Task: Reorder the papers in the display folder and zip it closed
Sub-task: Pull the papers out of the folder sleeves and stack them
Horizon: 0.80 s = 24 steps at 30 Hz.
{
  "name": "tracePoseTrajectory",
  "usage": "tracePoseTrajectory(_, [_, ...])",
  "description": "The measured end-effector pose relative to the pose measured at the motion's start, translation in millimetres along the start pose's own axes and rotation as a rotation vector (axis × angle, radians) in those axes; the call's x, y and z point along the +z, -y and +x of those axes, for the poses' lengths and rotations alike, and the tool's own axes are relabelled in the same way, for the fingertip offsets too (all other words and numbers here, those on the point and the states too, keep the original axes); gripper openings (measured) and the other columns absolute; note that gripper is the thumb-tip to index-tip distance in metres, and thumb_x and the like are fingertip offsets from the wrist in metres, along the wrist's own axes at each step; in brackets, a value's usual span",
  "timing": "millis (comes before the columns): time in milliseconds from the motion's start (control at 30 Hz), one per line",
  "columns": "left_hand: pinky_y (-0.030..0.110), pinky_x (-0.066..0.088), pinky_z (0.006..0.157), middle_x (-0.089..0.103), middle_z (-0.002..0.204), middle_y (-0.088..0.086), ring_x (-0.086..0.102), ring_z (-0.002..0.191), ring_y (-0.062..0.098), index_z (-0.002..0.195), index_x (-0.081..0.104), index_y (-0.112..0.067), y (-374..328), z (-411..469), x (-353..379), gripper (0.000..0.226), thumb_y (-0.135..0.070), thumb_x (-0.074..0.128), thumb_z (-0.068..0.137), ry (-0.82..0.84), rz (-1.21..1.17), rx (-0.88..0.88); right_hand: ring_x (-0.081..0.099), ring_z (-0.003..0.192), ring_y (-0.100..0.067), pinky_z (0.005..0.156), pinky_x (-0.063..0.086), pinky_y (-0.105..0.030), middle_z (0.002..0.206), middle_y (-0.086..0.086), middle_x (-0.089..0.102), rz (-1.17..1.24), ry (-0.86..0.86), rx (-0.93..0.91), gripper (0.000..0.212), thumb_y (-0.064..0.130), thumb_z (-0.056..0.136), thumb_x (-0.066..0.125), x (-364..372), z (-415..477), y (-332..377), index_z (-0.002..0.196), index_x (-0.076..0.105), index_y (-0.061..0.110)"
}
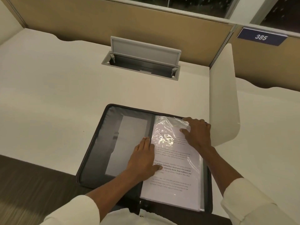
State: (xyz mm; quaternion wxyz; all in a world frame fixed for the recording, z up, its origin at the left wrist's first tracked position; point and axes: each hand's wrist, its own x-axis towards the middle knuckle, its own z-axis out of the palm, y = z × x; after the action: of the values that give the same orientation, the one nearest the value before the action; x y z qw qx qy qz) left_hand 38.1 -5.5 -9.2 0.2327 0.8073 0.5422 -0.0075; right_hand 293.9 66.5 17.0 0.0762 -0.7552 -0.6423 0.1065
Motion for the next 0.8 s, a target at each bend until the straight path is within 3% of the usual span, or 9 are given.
tracePoseTrajectory(133, [0.039, 0.043, 0.116, 0.042, 0.15, 0.001, 0.04, 0.139, 0.021, 0.145, 0.045, -0.018, -4, 18, -17, 0.069, -0.062, 0.066, 0.095, -0.009, -0.018, -0.01, 0.058, 0.105, -0.027, 0.096, 0.04, -0.043, 0.1, 0.0, 0.069, 0.103, 0.043, 0.026, 0.027, 0.042, 0.09, 0.078, -11, 17, 5, 0.112, 0.071, 0.027])
tracePoseTrajectory(200, [0.038, 0.05, 0.107, 0.048, 0.14, 0.0, 0.044, 0.131, 0.019, 0.135, 0.054, -0.018, -5, 28, -24, 0.059, -0.061, 0.066, 0.096, 0.002, -0.079, -0.045, 0.058, 0.1, -0.024, 0.093, 0.044, -0.044, 0.095, 0.003, 0.068, 0.135, 0.063, 0.032, 0.019, 0.037, 0.085, 0.083, -17, 22, 6, 0.096, 0.071, 0.027])
tracePoseTrajectory(300, [0.039, 0.057, 0.095, 0.057, 0.124, -0.001, 0.052, 0.119, 0.016, 0.117, 0.063, -0.018, -4, 41, -36, 0.046, -0.058, 0.07, 0.095, -0.002, -0.223, -0.13, 0.059, 0.099, -0.024, 0.092, 0.045, -0.046, 0.089, 0.006, 0.068, 0.118, 0.046, 0.014, 0.018, 0.029, 0.082, 0.086, -21, 23, 10, 0.089, 0.069, 0.028])
tracePoseTrajectory(400, [0.039, 0.061, 0.085, 0.069, 0.095, -0.004, 0.066, 0.089, 0.013, 0.095, 0.069, -0.017, 1, 55, -44, 0.036, -0.053, 0.074, 0.095, 0.035, -0.435, -0.227, 0.059, 0.098, -0.024, 0.092, 0.04, -0.044, 0.085, 0.006, 0.071, 0.028, 0.034, 0.025, 0.018, 0.033, 0.082, 0.086, -20, 19, 15, 0.084, 0.069, 0.027])
tracePoseTrajectory(467, [0.039, 0.063, 0.082, 0.074, 0.082, -0.004, 0.071, 0.077, 0.011, 0.088, 0.072, -0.016, 6, 63, -44, 0.036, -0.05, 0.077, 0.094, 0.087, -0.622, -0.288, 0.059, 0.094, -0.021, 0.09, 0.034, -0.042, 0.08, 0.008, 0.072, -0.011, 0.012, 0.031, 0.019, 0.038, 0.08, 0.088, -18, 15, 17, 0.08, 0.072, 0.027])
tracePoseTrajectory(600, [0.041, 0.067, 0.078, 0.08, 0.08, 0.004, 0.074, 0.072, 0.016, 0.092, 0.077, -0.003, 6, 74, -50, 0.039, -0.042, 0.078, 0.096, 0.142, -1.041, -0.415, 0.064, 0.088, -0.017, 0.094, 0.029, -0.04, 0.07, 0.013, 0.071, 0.005, -0.112, -0.036, 0.012, 0.032, 0.082, 0.088, -21, 6, 21, 0.083, 0.077, 0.027])
tracePoseTrajectory(700, [0.039, 0.067, 0.078, 0.081, 0.083, 0.009, 0.074, 0.072, 0.02, 0.094, 0.079, -0.003, -5, 85, -55, 0.042, -0.044, 0.072, 0.1, 0.19, -1.153, -0.446, 0.068, 0.089, -0.016, 0.111, 0.027, -0.045, 0.073, 0.012, 0.071, -0.032, -0.147, -0.083, 0.016, 0.022, 0.089, 0.082, -25, 3, 27, 0.096, 0.067, 0.025])
tracePoseTrajectory(800, [0.035, 0.066, 0.071, 0.081, 0.083, 0.011, 0.075, 0.07, 0.021, 0.096, 0.078, -0.002, -20, 98, -61, 0.061, -0.062, 0.065, 0.098, 0.226, -1.22, -0.472, 0.065, 0.091, -0.017, 0.109, 0.031, -0.047, 0.077, 0.012, 0.07, -0.05, -0.116, -0.136, 0.018, 0.022, 0.088, 0.081, -33, 5, 29, 0.087, 0.064, 0.029])
